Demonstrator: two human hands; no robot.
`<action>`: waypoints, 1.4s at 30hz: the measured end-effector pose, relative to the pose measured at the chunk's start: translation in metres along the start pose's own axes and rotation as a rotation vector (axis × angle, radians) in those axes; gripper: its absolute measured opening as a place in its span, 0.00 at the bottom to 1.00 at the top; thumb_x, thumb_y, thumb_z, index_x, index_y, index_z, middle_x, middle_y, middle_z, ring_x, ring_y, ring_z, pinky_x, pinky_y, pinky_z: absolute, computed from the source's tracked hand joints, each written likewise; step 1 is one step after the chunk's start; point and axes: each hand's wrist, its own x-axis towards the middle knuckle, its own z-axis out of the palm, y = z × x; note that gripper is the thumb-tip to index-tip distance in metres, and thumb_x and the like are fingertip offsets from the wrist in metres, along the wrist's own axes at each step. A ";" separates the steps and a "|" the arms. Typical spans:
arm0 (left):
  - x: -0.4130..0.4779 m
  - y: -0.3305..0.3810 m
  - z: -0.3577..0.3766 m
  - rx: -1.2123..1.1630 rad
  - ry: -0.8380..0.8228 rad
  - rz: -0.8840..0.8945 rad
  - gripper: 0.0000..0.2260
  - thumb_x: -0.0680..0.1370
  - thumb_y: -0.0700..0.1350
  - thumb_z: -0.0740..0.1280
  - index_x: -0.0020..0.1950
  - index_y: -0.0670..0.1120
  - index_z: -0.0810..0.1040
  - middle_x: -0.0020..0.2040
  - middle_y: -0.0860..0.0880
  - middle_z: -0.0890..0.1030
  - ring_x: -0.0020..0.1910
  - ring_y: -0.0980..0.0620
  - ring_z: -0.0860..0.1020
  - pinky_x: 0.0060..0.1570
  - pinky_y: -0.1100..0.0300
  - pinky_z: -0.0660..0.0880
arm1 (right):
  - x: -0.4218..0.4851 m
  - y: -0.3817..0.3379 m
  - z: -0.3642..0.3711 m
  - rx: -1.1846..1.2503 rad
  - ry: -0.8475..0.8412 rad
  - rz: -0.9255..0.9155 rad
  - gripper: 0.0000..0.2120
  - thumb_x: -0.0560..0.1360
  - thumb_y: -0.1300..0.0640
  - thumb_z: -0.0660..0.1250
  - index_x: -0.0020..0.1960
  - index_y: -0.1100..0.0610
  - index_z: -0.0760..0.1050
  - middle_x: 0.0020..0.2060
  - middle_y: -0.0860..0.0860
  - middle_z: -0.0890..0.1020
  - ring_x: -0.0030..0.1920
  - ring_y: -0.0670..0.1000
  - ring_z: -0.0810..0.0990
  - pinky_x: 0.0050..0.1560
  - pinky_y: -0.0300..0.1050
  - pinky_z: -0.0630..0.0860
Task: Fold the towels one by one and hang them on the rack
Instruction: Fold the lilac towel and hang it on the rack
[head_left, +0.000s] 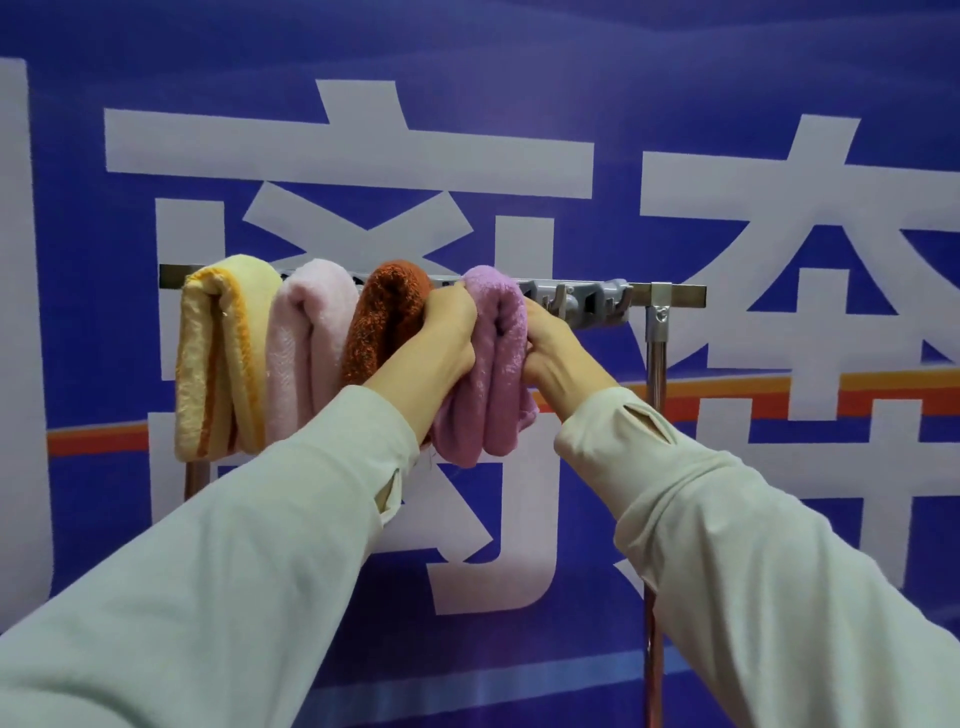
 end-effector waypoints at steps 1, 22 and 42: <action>0.000 -0.001 0.003 0.067 0.001 -0.030 0.14 0.83 0.39 0.52 0.51 0.35 0.75 0.50 0.39 0.77 0.59 0.46 0.73 0.60 0.55 0.69 | 0.000 0.002 -0.002 -0.002 -0.001 -0.006 0.13 0.76 0.63 0.65 0.33 0.61 0.73 0.23 0.55 0.77 0.29 0.52 0.77 0.25 0.36 0.75; -0.069 -0.065 -0.035 0.449 0.079 0.607 0.12 0.81 0.45 0.58 0.55 0.38 0.76 0.62 0.45 0.71 0.59 0.48 0.73 0.56 0.59 0.66 | -0.009 0.008 -0.014 -0.033 0.051 -0.069 0.09 0.70 0.67 0.73 0.50 0.62 0.80 0.35 0.57 0.82 0.32 0.53 0.81 0.40 0.47 0.79; -0.076 -0.109 -0.047 0.462 -0.210 0.323 0.18 0.81 0.42 0.58 0.72 0.48 0.67 0.57 0.46 0.78 0.49 0.51 0.74 0.48 0.59 0.69 | -0.024 0.059 -0.003 -0.402 0.182 -0.105 0.16 0.80 0.46 0.58 0.43 0.55 0.76 0.39 0.53 0.81 0.42 0.52 0.79 0.49 0.49 0.77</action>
